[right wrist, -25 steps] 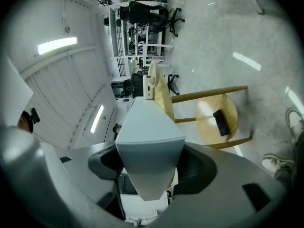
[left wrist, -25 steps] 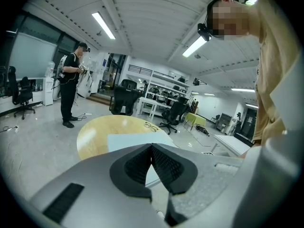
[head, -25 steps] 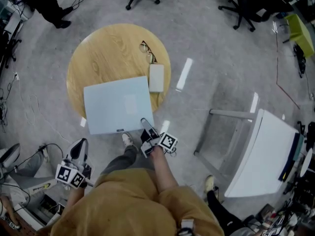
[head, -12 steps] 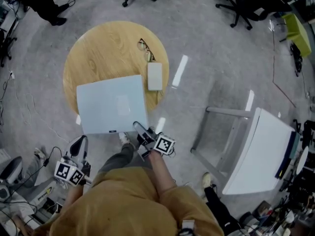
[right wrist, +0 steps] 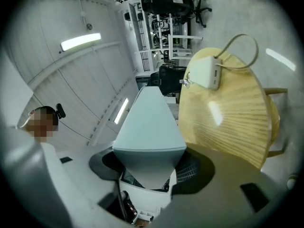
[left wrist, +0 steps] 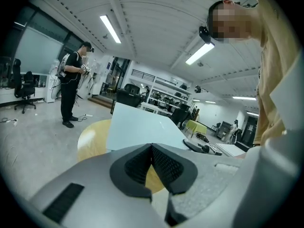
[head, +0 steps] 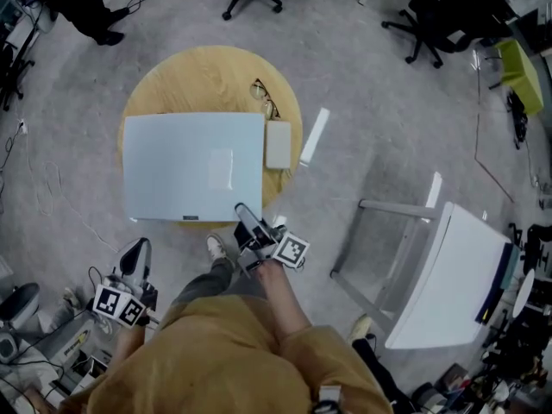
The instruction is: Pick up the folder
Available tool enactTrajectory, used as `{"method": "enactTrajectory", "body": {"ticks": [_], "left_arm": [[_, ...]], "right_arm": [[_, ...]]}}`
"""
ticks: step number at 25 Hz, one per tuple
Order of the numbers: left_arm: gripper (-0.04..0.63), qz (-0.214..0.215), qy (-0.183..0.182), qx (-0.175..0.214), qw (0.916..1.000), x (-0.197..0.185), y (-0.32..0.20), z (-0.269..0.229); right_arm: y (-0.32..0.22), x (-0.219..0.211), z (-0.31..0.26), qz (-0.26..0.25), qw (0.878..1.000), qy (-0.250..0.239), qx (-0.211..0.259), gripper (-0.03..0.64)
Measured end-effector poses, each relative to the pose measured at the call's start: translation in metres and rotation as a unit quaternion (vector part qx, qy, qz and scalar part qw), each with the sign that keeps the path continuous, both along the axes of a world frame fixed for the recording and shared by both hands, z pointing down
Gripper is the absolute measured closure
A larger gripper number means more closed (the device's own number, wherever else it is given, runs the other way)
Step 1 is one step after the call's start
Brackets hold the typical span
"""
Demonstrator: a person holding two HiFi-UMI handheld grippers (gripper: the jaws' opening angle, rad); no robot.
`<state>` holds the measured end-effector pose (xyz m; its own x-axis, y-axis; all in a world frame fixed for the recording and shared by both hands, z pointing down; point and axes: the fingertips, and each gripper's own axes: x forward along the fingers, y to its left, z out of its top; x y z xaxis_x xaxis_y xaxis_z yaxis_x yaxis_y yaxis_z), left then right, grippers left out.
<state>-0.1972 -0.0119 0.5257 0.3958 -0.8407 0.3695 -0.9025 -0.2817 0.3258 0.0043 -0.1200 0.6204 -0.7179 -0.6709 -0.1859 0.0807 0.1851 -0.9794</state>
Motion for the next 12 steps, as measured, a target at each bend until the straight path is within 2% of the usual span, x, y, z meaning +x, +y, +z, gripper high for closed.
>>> {"method": "enactTrajectory", "body": {"ticks": [3,7,12], "left_arm": [[0.592,-0.005,0.008,0.015,0.9999,-0.002,-0.005,-0.006],[0.592,-0.012,0.018,0.038,0.9990,-0.002,-0.013,-0.015],[0.592,-0.018,0.016,0.086,0.9960,0.003,-0.024,-0.037]], "right_arm": [[-0.013,0.001,-0.028,-0.002,0.999,0.002,0.033,0.350],[-0.029,0.004,-0.070,0.013,0.997,-0.028,0.071,0.350],[-0.044,0.018,-0.116,0.043,0.992,-0.052,0.103,0.348]]}}
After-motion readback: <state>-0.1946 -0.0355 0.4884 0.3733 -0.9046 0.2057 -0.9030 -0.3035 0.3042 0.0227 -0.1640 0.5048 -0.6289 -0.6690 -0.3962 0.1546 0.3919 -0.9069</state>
